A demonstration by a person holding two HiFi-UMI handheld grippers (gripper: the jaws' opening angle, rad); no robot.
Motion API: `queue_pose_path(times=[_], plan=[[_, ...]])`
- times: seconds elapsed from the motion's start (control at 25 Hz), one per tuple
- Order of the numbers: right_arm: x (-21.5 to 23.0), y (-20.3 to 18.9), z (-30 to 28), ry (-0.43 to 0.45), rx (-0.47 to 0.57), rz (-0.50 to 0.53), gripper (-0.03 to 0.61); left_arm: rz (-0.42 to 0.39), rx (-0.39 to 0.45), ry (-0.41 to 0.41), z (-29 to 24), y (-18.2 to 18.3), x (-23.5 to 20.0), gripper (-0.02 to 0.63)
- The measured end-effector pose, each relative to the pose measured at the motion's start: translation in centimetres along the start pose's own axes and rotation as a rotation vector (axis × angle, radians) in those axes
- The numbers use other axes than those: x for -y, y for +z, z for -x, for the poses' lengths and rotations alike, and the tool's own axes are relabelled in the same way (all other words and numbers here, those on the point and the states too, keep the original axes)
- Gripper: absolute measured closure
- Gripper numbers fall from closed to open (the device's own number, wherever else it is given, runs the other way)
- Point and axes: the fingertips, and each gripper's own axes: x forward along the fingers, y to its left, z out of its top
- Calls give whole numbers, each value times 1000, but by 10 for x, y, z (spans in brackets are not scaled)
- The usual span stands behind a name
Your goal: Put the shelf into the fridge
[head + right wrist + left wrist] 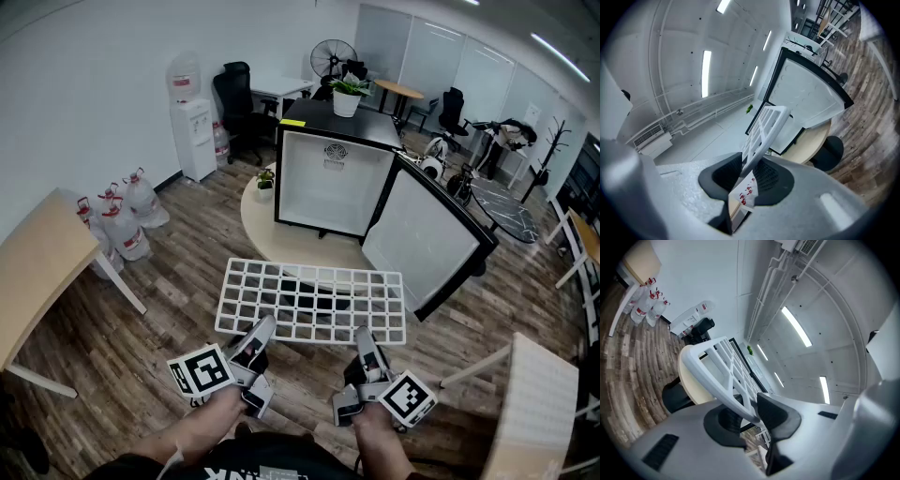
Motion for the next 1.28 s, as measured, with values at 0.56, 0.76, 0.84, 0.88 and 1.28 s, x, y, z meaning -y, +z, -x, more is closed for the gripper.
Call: queue_pose_path(times=[0.56, 0.76, 0.84, 0.88, 1.28], plan=[[3, -6, 1, -22, 28, 20, 499, -67, -4, -32, 2, 14, -1, 523], [1, -10, -2, -23, 41, 36, 497, -89, -5, -34, 3, 21, -3, 523], [1, -14, -2, -24, 45, 34, 497, -83, -11, -33, 6, 21, -6, 523], [0, -15, -2, -23, 49, 28, 497, -82, -14, -32, 7, 21, -7, 523], [-9, -33, -12, -28, 83, 55, 495, -90, -40, -56, 14, 37, -16, 523]])
